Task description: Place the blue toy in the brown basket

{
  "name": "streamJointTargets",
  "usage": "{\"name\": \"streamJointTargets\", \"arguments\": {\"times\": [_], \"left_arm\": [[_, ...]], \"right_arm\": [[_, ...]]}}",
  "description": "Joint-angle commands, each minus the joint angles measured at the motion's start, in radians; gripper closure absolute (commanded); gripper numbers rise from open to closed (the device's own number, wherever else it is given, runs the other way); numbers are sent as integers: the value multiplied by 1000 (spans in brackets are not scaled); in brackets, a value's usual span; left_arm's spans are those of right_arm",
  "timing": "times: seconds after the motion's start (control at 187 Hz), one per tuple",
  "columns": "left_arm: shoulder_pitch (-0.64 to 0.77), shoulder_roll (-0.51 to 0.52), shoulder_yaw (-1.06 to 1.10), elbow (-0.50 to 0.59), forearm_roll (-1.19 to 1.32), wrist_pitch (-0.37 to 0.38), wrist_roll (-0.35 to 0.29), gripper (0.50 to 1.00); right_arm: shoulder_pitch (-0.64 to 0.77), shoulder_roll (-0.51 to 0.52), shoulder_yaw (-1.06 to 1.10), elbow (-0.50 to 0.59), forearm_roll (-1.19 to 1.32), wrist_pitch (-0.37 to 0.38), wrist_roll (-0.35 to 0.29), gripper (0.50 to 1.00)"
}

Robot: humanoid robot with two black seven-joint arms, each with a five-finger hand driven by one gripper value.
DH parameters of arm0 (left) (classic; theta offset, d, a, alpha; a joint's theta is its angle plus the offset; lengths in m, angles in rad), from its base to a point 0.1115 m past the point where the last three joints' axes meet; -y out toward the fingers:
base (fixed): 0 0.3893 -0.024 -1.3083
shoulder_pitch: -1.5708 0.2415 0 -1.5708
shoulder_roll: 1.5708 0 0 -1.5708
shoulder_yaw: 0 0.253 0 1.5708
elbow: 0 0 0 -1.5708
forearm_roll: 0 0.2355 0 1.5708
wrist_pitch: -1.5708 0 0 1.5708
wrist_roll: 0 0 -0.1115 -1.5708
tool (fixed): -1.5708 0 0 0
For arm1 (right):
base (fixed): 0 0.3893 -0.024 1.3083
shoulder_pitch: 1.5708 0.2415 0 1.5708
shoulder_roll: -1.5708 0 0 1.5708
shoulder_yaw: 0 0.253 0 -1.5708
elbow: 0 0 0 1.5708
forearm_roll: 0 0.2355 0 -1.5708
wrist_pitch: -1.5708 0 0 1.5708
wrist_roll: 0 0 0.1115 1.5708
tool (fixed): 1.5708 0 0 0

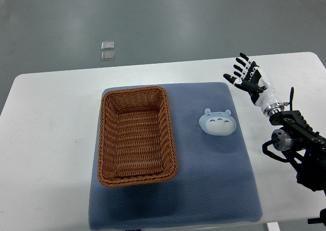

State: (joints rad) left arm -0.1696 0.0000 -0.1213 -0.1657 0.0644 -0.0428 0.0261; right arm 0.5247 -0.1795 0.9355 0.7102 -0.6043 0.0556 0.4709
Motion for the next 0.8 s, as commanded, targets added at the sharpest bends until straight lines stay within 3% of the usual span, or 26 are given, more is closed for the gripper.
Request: {"name": "streamJointTargets", "arguments": {"times": [0.0, 0.796], "left_arm": [[-1, 0, 0, 0, 0, 0, 0, 500], [1, 0, 2, 2, 0, 0, 0, 500]], "right_arm": [[0, 0, -3, 0, 0, 4, 0, 570], [0, 0, 2, 3, 12, 7, 15, 570]]}}
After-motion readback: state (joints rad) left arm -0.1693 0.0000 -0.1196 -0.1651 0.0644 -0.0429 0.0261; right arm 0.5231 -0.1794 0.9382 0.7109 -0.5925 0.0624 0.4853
